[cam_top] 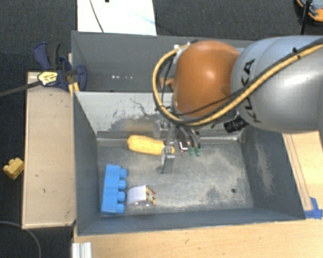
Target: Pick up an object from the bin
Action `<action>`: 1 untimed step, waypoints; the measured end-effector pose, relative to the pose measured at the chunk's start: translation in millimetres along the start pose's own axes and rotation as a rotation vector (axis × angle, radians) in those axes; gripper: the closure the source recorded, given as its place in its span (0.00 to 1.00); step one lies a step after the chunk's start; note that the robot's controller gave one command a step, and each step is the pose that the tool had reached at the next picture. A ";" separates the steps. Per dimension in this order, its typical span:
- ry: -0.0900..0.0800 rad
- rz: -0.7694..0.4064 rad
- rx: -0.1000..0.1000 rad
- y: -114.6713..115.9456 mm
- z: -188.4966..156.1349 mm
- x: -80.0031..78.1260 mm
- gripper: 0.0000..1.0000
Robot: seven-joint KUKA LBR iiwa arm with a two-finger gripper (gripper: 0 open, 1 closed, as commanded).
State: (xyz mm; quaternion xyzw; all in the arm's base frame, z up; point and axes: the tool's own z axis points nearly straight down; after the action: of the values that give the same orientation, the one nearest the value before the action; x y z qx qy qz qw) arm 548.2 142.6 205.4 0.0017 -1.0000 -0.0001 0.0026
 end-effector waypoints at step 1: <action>-0.008 0.004 -0.001 -0.8 -4.6 -1.8 0.00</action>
Offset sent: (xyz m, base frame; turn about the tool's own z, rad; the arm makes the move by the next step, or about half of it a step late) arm 0.0307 0.0166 -0.1354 0.2440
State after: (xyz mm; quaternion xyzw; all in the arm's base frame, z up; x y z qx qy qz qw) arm 550.0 141.8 210.0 -0.0005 -1.0000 -0.0007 -0.0014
